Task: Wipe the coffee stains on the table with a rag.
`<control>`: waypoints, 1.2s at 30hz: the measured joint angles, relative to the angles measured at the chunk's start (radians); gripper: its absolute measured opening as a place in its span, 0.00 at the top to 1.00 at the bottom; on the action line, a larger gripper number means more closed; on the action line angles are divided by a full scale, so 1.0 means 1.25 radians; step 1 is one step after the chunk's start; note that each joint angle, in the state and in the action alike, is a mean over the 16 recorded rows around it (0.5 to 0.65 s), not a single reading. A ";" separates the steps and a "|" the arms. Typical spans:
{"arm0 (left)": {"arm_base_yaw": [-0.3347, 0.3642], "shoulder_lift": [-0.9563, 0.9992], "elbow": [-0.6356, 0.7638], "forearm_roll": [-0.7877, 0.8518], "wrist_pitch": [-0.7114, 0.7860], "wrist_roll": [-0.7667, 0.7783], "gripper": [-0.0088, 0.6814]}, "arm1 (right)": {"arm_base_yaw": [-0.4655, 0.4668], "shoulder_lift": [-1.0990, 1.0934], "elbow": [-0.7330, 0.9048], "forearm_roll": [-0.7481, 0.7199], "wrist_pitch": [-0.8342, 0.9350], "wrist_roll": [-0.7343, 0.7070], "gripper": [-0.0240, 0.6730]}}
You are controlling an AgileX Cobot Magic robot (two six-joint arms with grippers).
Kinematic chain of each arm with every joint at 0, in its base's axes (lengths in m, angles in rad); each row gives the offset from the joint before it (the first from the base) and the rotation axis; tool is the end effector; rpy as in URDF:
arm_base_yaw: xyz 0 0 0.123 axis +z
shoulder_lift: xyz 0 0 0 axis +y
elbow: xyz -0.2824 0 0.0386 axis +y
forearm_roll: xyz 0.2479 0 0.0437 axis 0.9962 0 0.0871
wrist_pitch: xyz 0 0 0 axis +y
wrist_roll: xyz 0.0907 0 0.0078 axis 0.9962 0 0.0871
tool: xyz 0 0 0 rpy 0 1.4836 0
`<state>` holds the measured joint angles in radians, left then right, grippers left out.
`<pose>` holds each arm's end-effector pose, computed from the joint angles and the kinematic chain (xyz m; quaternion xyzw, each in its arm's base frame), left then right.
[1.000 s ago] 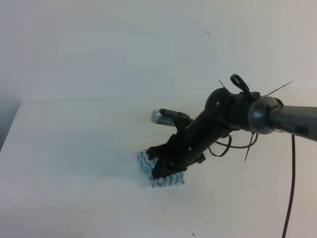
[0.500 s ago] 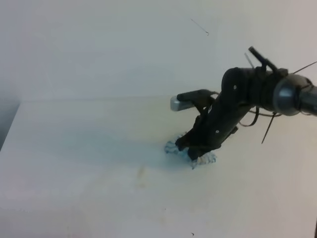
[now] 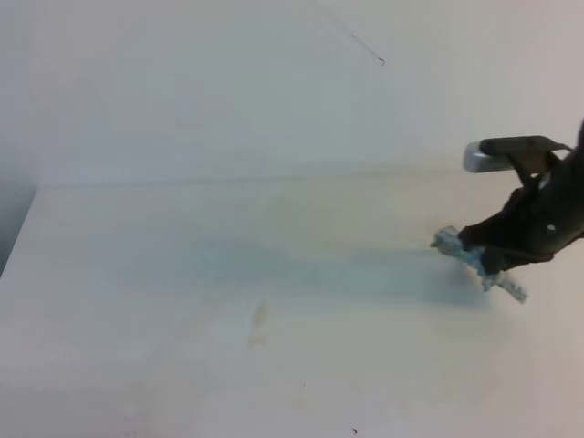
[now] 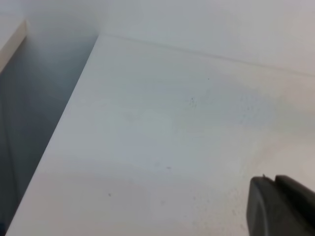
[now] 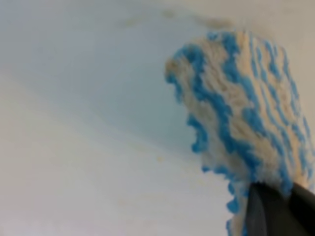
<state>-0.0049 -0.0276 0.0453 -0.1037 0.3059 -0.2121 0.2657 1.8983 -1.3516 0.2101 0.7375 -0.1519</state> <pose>0.0537 -0.0031 0.1718 -0.1101 0.7773 -0.1095 0.6097 0.3784 0.1162 0.2028 -0.1408 0.9690 0.0941 0.1797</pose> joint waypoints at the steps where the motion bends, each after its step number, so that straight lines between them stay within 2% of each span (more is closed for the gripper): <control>1: 0.000 0.000 0.000 0.000 0.000 0.000 0.99 | -0.009 -0.012 0.020 0.001 -0.009 -0.002 0.93; 7: 0.000 0.000 0.000 0.000 0.000 0.000 0.99 | -0.044 -0.055 0.105 0.016 -0.055 -0.014 0.93; 14: 0.000 0.000 0.000 0.000 0.000 0.000 0.99 | -0.045 -0.055 0.127 0.042 -0.069 -0.043 0.89; 26: 0.000 0.000 0.000 0.000 0.000 0.000 0.99 | -0.043 -0.058 0.128 0.102 -0.065 -0.115 0.59; 29: 0.000 0.000 0.000 0.000 0.000 0.000 0.99 | -0.043 -0.070 0.128 0.115 -0.058 -0.131 0.55; 32: 0.000 0.000 0.000 0.000 0.000 0.000 0.99 | -0.043 -0.091 0.128 0.124 -0.051 -0.141 0.56; 36: 0.000 0.000 0.000 0.000 0.000 0.000 0.99 | -0.043 -0.141 0.128 0.128 -0.042 -0.147 0.66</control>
<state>-0.0049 -0.0276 0.0453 -0.1037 0.3059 -0.2121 0.2116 1.7223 -1.1912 0.3704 0.6846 -0.3354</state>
